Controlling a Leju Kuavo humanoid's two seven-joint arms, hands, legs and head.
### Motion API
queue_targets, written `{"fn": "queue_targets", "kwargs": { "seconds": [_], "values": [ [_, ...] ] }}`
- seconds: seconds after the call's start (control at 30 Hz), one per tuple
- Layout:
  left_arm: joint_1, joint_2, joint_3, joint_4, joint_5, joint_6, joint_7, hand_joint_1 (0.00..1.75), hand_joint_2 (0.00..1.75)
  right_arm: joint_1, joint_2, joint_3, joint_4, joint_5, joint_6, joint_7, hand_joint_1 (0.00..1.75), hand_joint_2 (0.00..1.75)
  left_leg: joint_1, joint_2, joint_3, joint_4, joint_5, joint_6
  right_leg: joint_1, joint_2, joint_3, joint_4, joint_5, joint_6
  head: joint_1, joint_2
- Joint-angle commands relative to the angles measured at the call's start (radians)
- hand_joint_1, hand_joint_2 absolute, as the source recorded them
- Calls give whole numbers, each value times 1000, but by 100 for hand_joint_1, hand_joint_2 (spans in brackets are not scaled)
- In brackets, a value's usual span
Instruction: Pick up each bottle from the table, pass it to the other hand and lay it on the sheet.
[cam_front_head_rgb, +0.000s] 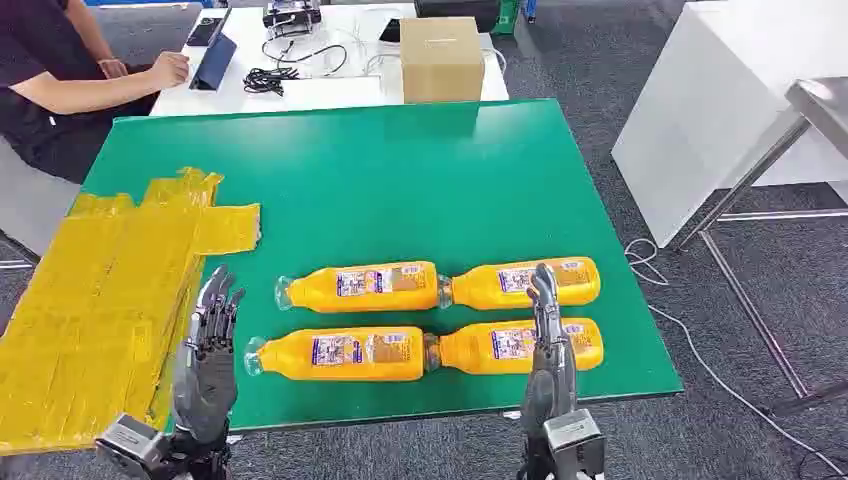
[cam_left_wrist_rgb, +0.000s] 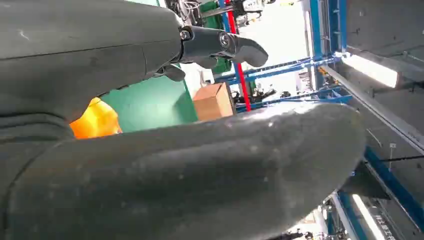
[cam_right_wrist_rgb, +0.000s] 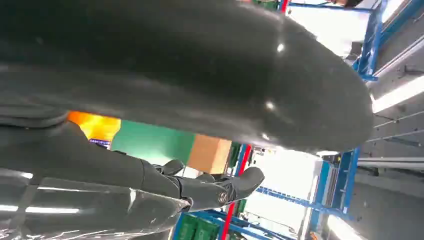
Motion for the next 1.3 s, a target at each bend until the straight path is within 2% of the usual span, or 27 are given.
{"fn": "queue_targets", "kwargs": {
  "seconds": [0.03, 0.07, 0.17, 0.2, 0.23, 0.27, 0.37, 0.53, 0.63, 0.73, 0.93, 1.03, 1.3],
  "values": [
    [-19, 2, 1, 47, 1, 0, 6, 0, 0, -22, -3, 0, 37, 8, -18, 6, 0, 0, 0, 1, 7, 0, -3, -1, 0, 1, 7, -2, -2, 1, 0, 0],
    [-18, 1, 3, 47, 1, 0, 6, 0, 0, -22, -4, 6, 39, 62, -54, 25, 0, 0, 0, 1, 5, -1, -2, -1, 0, 1, 5, -1, -1, 0, 0, 0],
    [-6, -2, 16, 49, 3, -5, 6, 0, 0, -17, -32, 31, 38, 121, -62, 112, 0, 0, 0, 1, 7, -1, -3, -1, 0, 1, 7, -2, -2, 0, 0, 0],
    [-2, -5, 24, 50, 4, -2, 6, 0, 0, -10, -51, 38, 37, 169, -74, 161, 0, 175, 0, 2, 8, -1, -4, -1, 0, 2, 9, -2, -3, 1, 0, 0],
    [7, -10, 39, 51, 6, 1, 4, 0, 0, 8, -89, 50, 30, 281, -109, 242, 0, 175, 0, 1, 4, -1, -2, 0, 0, 1, 5, -2, -1, 0, 0, 0],
    [12, -14, 49, 52, 8, 0, 2, 0, 0, 18, -122, 64, 22, 304, -106, 297, 0, 175, 0, 1, 6, -1, -3, -1, 0, 1, 7, -2, -2, 1, 0, 0],
    [21, -20, 65, 56, 11, -9, -2, 0, 0, 47, -172, 69, 4, 365, -125, 361, 0, 175, 0, 0, 6, -1, -2, 0, 0, 0, 7, -2, -2, 1, 0, 0],
    [22, -19, 66, 57, 11, -10, -2, 0, 0, 53, -178, 66, 0, 363, -130, 359, 0, 175, 0, 1, 6, 0, -3, 0, -1, 1, 6, -1, -2, 1, 0, 0],
    [23, -24, 71, 55, 11, -11, -2, 0, 0, 47, -201, 76, 4, 421, -130, 431, 0, 175, 0, 0, 3, -1, -2, 0, -1, 0, 3, -1, -1, 0, 0, 0],
    [22, -31, 90, 46, 21, -33, 3, 0, 0, 41, -246, 58, 12, 554, -130, 549, 0, 175, 0, 0, 6, 0, -3, 0, 0, 0, 7, -2, -2, 1, 0, 0],
    [13, -43, 121, 44, 19, -68, 19, 0, 0, 27, -294, -18, 3, 631, -74, 610, 0, 175, 0, 1, 6, 0, -3, 1, -1, 1, 7, -2, -2, 1, 0, 0],
    [17, -44, 125, 43, 25, -88, 28, 0, 0, 5, -322, -70, 12, 660, -6, 650, 0, 175, -1, 1, 5, 0, -2, 1, -1, 1, 5, -1, -1, 1, 0, 0],
    [7, -46, 129, 54, 37, -112, 33, 0, 0, -60, -354, -114, 62, 665, 81, 651, 0, 175, 0, 1, 6, 0, -3, 0, -1, 1, 7, -2, -1, 1, 0, 0]
  ]
}}
